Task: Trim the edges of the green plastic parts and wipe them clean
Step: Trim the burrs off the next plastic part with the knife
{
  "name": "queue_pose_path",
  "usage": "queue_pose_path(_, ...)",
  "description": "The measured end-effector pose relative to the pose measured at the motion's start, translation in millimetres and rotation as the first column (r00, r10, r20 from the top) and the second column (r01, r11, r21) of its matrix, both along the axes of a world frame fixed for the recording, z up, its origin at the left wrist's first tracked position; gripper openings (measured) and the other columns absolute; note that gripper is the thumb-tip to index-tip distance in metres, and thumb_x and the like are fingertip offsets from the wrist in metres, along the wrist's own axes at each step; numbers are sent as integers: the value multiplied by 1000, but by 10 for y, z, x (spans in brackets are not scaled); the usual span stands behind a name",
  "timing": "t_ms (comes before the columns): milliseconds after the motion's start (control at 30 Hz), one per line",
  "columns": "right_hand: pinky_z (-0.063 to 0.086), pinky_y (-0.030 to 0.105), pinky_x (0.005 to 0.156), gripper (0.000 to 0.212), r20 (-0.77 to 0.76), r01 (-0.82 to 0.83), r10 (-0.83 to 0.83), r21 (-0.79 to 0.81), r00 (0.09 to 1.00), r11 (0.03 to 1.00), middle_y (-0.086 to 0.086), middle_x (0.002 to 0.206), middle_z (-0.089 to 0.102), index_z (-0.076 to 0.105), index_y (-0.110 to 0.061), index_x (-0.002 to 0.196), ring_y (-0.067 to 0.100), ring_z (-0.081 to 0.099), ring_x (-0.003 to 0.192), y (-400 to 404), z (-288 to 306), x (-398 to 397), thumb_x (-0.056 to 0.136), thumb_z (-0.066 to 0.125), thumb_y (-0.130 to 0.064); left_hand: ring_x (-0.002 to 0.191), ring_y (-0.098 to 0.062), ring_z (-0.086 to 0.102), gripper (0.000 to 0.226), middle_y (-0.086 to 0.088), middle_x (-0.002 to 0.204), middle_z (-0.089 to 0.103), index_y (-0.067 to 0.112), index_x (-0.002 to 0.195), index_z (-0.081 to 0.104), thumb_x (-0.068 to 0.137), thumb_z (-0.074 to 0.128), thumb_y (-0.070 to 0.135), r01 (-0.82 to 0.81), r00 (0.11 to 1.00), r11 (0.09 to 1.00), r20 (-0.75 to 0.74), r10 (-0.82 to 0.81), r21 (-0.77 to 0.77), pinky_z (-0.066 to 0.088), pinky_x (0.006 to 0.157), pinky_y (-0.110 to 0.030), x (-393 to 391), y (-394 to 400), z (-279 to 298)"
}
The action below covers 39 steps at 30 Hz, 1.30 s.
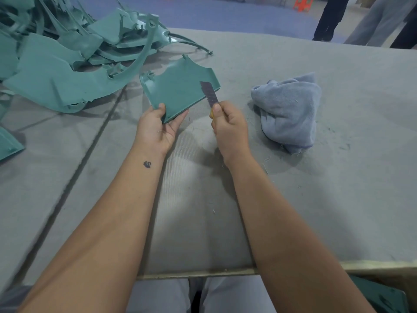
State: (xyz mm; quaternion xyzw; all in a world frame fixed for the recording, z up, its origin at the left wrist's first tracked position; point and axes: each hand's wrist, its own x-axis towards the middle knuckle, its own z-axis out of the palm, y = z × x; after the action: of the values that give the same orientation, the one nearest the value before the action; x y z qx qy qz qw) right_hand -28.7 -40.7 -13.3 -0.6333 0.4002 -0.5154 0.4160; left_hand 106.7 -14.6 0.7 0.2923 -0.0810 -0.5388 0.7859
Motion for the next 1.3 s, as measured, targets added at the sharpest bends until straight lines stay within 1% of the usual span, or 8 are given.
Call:
queue_pose_path(133,31,30,56,28,-169,-61,50,-64,984,996,-7,58,38,47,-15,70,11,34,57,15,-19,31,97,47,-18,121,-38,55,27,-15,97,67,8,99,57,104,31,3,6,1000,1000,17,-6,6,61,62,-34,-28,0,6)
queue_pose_path(267,28,30,54,27,-10,32,-32,-24,999,999,-7,57,36,48,-13,71,11,31,56,-8,-6,13,97,46,-20,121,-38,56,29,-15,99,67,9,98,58,104,31,2,6,1000,1000,3,-6,-7,61,62,-36,-22,-6,6)
queue_pose_path(433,29,30,58,30,-107,-7,4,-30,994,1000,-8,57,35,45,-20,69,12,31,57,-2,-8,29,98,46,-16,121,-40,55,30,-18,106,65,9,97,58,104,30,3,13,1000,1000,19,-13,-15,61,63,-36,-15,-12,-2)
queue_pose_path(600,28,31,57,29,-130,-54,50,-28,990,998,-7,59,34,42,-18,71,13,30,58,-9,-21,14,99,44,-16,120,-40,56,29,-22,128,59,8,99,57,104,30,3,11,1000,1000,24,-11,-10,61,64,-37,-29,-5,-7)
queue_pose_path(700,28,31,57,30,-139,-64,61,-20,988,998,-8,59,33,41,-19,70,13,30,58,-7,-24,20,100,44,-17,121,-40,55,28,-24,132,56,7,100,57,104,30,3,14,1000,1000,12,-14,-14,61,63,-38,-17,-2,3)
queue_pose_path(1067,28,31,57,31,-189,-79,75,-16,979,997,-9,60,34,38,-23,69,14,31,59,-17,-33,40,100,42,-21,118,-39,57,24,-21,121,60,6,101,55,104,31,4,1,1000,1000,15,-2,9,61,62,-37,-5,-8,0)
queue_pose_path(1167,31,31,57,31,-204,-66,58,-36,977,997,-9,60,36,38,-24,69,14,33,60,-6,-28,37,100,42,-21,113,-37,60,24,-19,114,63,6,102,55,105,31,4,4,1000,1000,6,-4,3,61,62,-37,-1,-8,-6)
queue_pose_path(1300,32,33,58,28,-216,-78,67,-43,974,996,-6,62,38,41,-20,72,15,34,60,1,-25,33,100,42,-20,99,-34,64,24,-20,121,62,6,102,55,105,32,5,-2,1000,1000,-4,2,3,61,63,-38,8,-6,-3)
